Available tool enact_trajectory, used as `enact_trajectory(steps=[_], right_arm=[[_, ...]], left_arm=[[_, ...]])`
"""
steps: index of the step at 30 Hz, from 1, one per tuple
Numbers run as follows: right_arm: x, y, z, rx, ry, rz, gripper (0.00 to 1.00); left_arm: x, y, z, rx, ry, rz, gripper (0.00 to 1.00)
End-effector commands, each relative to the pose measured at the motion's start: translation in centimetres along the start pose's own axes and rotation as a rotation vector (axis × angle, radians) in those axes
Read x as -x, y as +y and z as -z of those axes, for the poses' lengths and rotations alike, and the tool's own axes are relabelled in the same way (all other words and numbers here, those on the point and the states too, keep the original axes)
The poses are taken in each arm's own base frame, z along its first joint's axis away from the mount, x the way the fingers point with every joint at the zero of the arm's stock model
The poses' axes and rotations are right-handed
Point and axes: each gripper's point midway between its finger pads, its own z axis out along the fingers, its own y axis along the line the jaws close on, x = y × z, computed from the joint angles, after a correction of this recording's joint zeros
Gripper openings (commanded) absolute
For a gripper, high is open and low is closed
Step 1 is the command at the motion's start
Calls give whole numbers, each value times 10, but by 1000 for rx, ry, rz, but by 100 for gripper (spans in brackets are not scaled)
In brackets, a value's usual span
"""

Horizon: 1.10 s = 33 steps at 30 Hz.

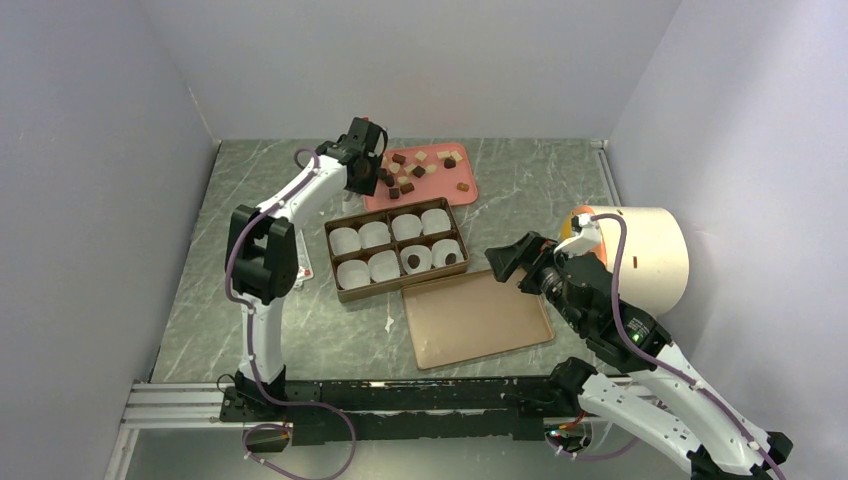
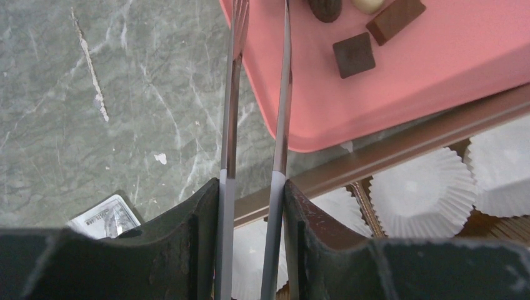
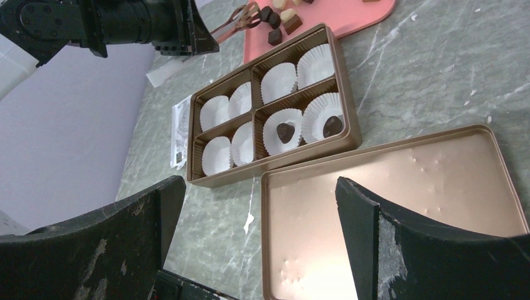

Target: Pack the chocolate

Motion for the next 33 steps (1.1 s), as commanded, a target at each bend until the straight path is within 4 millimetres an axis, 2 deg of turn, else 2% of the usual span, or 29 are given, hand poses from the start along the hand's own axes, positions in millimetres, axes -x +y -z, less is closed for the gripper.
enact_trajectory(steps=[1, 6, 13, 25, 33], right_arm=[[7, 4, 0, 5, -21, -12, 96], [7, 3, 0, 2, -26, -13, 96], [6, 3, 0, 7, -24, -15, 96], [8, 1, 2, -2, -29, -15, 96], [8, 1, 0, -8, -30, -13, 96]], left_arm=[[26, -6, -1, -38, -84, 1, 42], [24, -15, -6, -82, -90, -12, 44], [20, -12, -17, -56, -69, -17, 44], [25, -16, -37, -60, -64, -21, 44], [32, -14, -42, -51, -82, -13, 45]])
